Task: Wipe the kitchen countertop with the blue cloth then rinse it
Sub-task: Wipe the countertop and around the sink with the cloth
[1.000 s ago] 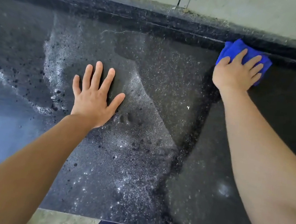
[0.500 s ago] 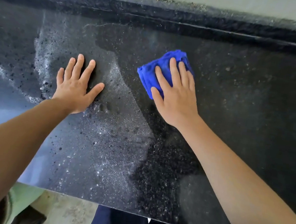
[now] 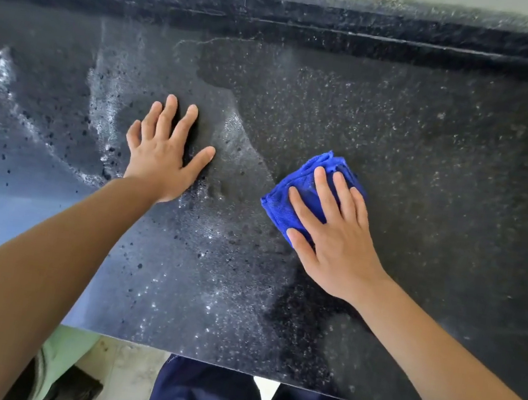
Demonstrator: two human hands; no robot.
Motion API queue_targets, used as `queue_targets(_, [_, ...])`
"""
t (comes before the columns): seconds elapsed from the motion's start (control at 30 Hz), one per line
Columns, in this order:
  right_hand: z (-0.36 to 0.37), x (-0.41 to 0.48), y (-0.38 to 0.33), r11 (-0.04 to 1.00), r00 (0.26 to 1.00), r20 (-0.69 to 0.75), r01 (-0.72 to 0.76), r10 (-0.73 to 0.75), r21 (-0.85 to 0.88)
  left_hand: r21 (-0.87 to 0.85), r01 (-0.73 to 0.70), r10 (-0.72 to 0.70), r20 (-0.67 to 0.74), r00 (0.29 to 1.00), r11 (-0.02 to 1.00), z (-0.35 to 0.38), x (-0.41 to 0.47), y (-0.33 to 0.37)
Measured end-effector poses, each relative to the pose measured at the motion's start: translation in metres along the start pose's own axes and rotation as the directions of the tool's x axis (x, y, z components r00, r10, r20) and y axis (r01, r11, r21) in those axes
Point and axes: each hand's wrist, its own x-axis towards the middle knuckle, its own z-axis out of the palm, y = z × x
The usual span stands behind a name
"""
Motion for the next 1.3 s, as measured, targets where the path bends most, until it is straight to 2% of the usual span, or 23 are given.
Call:
queue_targets(0.23, [0.001, 0.036, -0.033, 0.993, 0.992, 0.028, -0.119, 0.119, -0.010, -0.018, -0.100, 0.098, -0.095, 0.991, 0.995, 0.000, 0.002, -0.010])
queue_targets(0.33, [-0.004, 0.084, -0.063, 0.984, 0.984, 0.024, -0.177, 0.177, 0.012, -0.084, -0.185, 0.175, -0.114, 0.978, 0.979, -0.004, 0.000, -0.031])
queue_targets(0.47, [-0.017, 0.174, -0.109, 0.969, 0.971, 0.016, -0.241, 0.240, 0.060, -0.107, -0.214, 0.186, -0.224, 0.957, 0.971, -0.004, -0.014, -0.093])
queue_targets(0.6, [-0.028, 0.284, -0.177, 0.950, 0.954, -0.001, -0.300, 0.301, 0.081, -0.032, -0.222, 0.213, -0.181, 0.960, 0.975, 0.002, -0.023, -0.158])
queue_targets(0.73, [-0.031, 0.350, -0.244, 0.958, 0.962, -0.003, -0.271, 0.273, 0.090, -0.030, -0.280, 0.273, -0.136, 0.952, 0.960, 0.006, -0.024, -0.178])
queue_targets(0.83, [-0.035, 0.345, -0.237, 0.973, 0.974, -0.007, -0.226, 0.227, 0.049, -0.063, -0.257, 0.246, -0.139, 0.959, 0.964, 0.003, -0.022, -0.175])
queue_targets(0.9, [-0.038, 0.323, -0.207, 0.962, 0.961, -0.036, -0.273, 0.274, 0.033, -0.045, -0.261, 0.254, -0.120, 0.960, 0.964, 0.002, -0.022, -0.176])
queue_targets(0.97, [-0.038, 0.292, -0.164, 0.896, 0.893, -0.082, -0.442, 0.444, 0.037, -0.038, -0.278, 0.273, -0.102, 0.956, 0.960, 0.001, -0.021, -0.180])
queue_targets(1.07, [-0.044, 0.236, -0.091, 0.702, 0.695, -0.109, -0.709, 0.711, 0.060, -0.053, -0.288, 0.283, -0.085, 0.955, 0.956, 0.002, -0.020, -0.182])
queue_targets(1.13, [-0.053, 0.214, -0.059, 0.560, 0.557, -0.055, -0.821, 0.829, 0.112, -0.044, -0.291, 0.287, -0.088, 0.954, 0.956, 0.002, -0.021, -0.181])
queue_targets(1.2, [-0.058, 0.222, -0.057, 0.447, 0.455, 0.007, -0.877, 0.890, 0.176, -0.022, -0.300, 0.297, -0.076, 0.952, 0.954, 0.002, -0.020, -0.182])
queue_targets(1.23, [-0.059, 0.234, -0.067, 0.424, 0.434, 0.014, -0.886, 0.901, 0.190, -0.014, -0.297, 0.296, -0.062, 0.953, 0.955, 0.002, -0.020, -0.182])
queue_targets(1.3, [-0.057, 0.269, -0.099, 0.469, 0.476, -0.021, -0.858, 0.879, 0.207, -0.008, -0.283, 0.283, -0.048, 0.958, 0.959, 0.001, -0.021, -0.183])
